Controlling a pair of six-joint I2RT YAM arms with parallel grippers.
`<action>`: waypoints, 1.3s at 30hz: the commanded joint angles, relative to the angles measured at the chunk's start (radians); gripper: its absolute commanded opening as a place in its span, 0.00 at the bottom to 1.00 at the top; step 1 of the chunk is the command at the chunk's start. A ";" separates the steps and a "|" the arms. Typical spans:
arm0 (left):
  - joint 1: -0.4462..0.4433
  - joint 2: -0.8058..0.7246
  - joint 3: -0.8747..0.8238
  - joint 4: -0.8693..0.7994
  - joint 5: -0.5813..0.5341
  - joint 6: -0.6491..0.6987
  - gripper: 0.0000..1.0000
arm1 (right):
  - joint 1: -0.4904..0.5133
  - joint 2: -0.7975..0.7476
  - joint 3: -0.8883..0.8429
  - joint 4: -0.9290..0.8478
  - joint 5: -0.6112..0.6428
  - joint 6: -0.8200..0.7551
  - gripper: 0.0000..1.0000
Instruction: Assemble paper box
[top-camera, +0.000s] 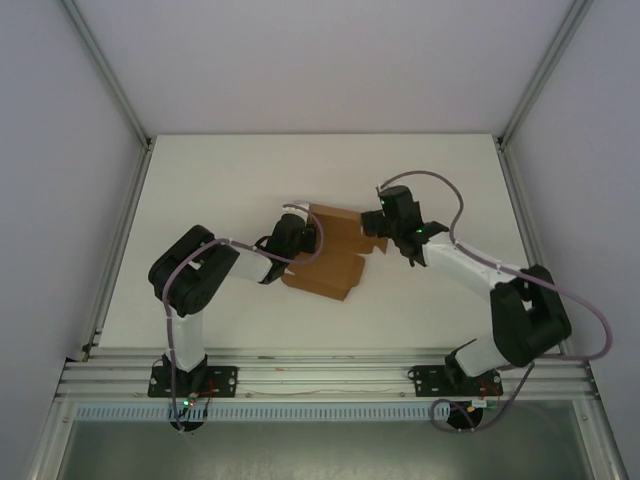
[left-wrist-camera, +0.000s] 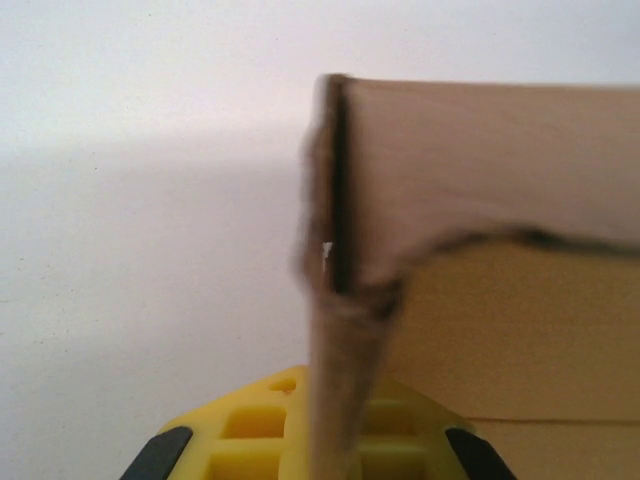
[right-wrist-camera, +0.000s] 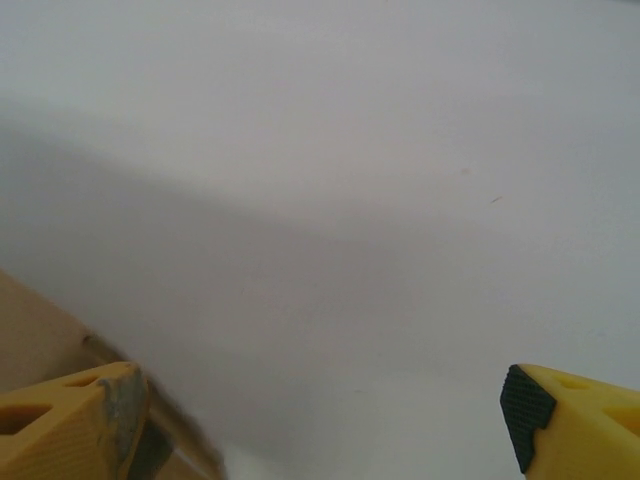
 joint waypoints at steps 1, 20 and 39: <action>-0.005 -0.001 0.006 -0.002 -0.017 -0.001 0.00 | 0.002 0.049 0.038 0.019 -0.074 -0.002 0.91; -0.037 -0.005 0.016 -0.034 -0.057 -0.048 0.00 | 0.084 0.049 -0.087 0.368 0.162 0.373 0.94; -0.035 -0.110 0.004 -0.111 -0.112 -0.073 0.00 | 0.027 -0.064 -0.137 -0.197 0.174 0.529 0.93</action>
